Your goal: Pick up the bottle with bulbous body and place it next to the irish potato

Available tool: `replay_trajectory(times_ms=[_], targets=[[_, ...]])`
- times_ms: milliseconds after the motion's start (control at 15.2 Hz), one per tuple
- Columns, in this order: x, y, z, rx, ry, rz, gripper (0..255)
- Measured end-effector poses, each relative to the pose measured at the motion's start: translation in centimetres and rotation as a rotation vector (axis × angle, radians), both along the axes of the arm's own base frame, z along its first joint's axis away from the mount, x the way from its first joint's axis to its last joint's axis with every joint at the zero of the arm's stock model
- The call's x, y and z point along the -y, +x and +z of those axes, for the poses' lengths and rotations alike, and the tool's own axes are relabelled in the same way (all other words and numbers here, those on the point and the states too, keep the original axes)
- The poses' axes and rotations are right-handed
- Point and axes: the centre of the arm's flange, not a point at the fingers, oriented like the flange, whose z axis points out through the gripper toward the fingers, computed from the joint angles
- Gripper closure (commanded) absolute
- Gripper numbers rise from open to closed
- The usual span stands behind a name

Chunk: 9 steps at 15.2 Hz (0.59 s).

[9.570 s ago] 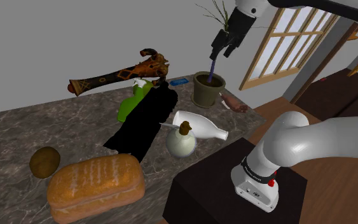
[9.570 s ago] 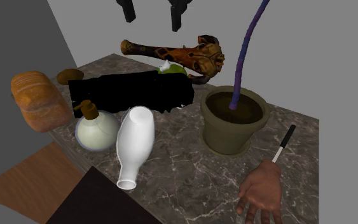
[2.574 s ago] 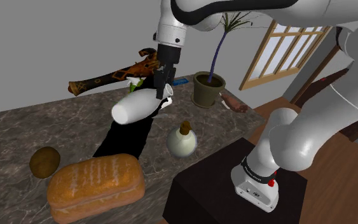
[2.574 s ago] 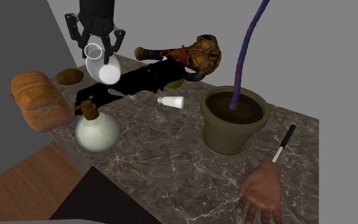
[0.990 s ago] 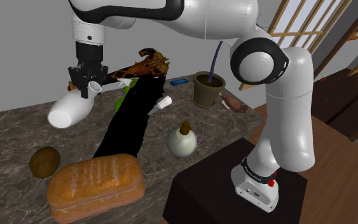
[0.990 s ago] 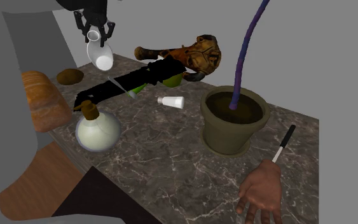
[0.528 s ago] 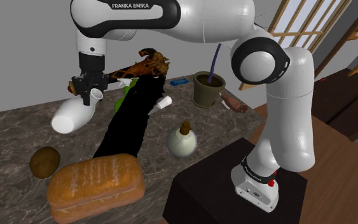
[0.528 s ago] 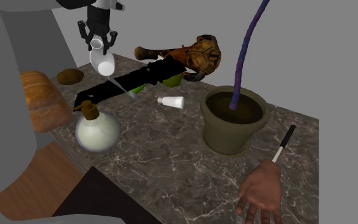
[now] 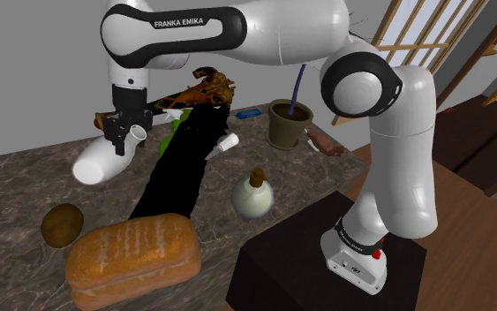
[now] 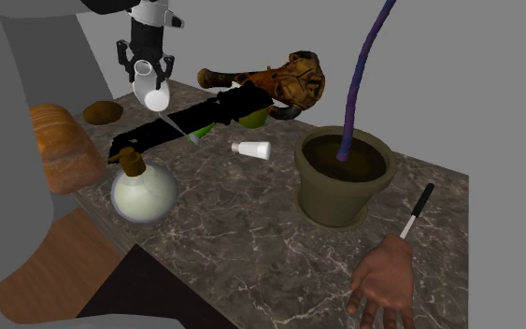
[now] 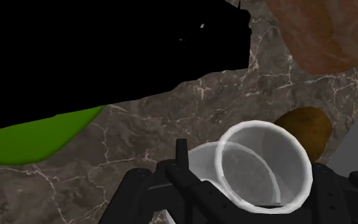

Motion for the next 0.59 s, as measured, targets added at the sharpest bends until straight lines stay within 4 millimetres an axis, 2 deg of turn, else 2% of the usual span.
replay_trajectory(times_ms=[396, 594], targets=[[-0.2, -1.8, -5.3, -0.136, -0.051, 0.045, 255], [0.0, 0.1, -6.7, -0.033, -0.019, 0.000, 255]])
